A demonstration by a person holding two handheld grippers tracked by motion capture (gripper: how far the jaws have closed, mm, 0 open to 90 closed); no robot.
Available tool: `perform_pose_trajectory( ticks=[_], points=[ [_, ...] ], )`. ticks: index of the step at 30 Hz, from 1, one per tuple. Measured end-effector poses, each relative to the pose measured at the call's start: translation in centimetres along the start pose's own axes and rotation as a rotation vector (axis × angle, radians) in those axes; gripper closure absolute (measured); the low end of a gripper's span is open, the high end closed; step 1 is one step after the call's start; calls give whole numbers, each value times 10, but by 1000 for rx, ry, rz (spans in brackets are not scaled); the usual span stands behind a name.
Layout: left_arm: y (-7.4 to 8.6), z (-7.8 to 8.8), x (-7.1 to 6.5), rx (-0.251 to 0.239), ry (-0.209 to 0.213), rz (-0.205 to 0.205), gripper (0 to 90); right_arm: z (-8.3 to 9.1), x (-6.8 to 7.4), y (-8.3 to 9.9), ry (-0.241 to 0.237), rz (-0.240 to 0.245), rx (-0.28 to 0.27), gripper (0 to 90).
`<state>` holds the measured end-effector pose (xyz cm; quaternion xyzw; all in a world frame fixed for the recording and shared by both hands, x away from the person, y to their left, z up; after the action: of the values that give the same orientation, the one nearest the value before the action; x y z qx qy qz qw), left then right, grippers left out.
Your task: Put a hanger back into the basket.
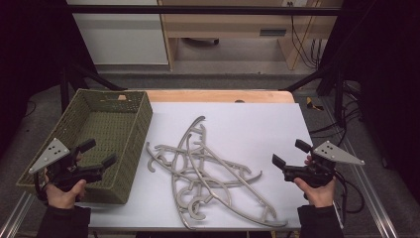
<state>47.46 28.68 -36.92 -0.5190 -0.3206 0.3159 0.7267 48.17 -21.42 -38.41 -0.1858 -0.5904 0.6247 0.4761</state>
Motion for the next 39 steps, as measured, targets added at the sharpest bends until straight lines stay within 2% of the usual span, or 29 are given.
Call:
perform_pose_trajectory(
  ticks=[6, 12, 13, 14, 15, 16, 18, 22, 23, 24, 26, 27, 28, 29, 30, 31, 32, 33, 34, 39],
  points=[
    [0, 1, 1, -4, -5, 7, 82, 3, 2, -1, 1, 16, 19, 11],
    [-1, 2, 2, -8, -6, 8, 83, 1, 11, 2, 18, 44, 78, 28],
    [0, 2, 2, -6, -8, 6, 83, -2, 15, 5, 14, 63, 117, 31],
    [0, 2, 1, -6, -8, 7, 83, -2, 15, 5, 14, 63, 117, 31],
    [-1, 2, 1, -6, -7, 5, 83, -5, 21, 8, 15, 86, 156, 35],
    [-1, 2, 1, -6, -7, 5, 83, -5, 21, 8, 15, 86, 156, 35],
    [-1, 2, -1, -3, -2, -1, 82, -10, 33, 16, -1, 105, 215, 51],
    [1, 0, -1, 4, 1, -6, 82, -15, 44, 24, -21, 137, 257, 64],
    [1, 0, -1, 2, -1, -2, 83, -18, 50, 33, -26, 152, 304, 68],
    [1, 0, -1, 2, -1, 1, 83, -18, 50, 33, -26, 152, 304, 68],
    [1, -1, -2, 1, 0, 0, 82, -21, 59, 47, -37, 163, 376, 91],
    [1, -1, -2, 3, 0, -3, 82, -21, 59, 47, -37, 163, 376, 91],
    [0, -1, -2, 2, 0, -3, 83, -22, 63, 58, -43, 177, 426, 96],
    [0, -1, -2, 2, 0, -3, 82, -22, 65, 63, -46, 181, 451, 103],
    [0, 0, -3, 2, -1, -6, 82, -22, 65, 63, -46, 181, 451, 103],
    [0, 0, -3, 4, 2, -11, 83, -22, 68, 73, -45, 191, 501, 115],
    [0, 0, -3, 4, 2, -11, 83, -22, 68, 73, -45, 191, 501, 115],
    [0, 0, -3, 4, 1, -11, 83, -21, 72, 81, -46, 190, 546, 127],
    [0, 0, -3, 4, 3, -11, 83, -21, 72, 81, -46, 190, 546, 127],
    [1, -3, -6, 10, 7, -12, 83, -21, 83, 104, -64, 214, 636, 192]
  ],
)
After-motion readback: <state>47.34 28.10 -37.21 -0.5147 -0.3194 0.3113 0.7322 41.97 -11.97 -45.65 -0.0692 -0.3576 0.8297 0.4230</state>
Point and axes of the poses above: each handheld gripper's, and its own axes: z roughly backward along the jaws, y roughly out of its underside, x roughly to its left, the point moved 9 cm from there along -z, roughly forward along the jaws, and after that the axes turned 12 degrees about -z, right-handed, at the moved point
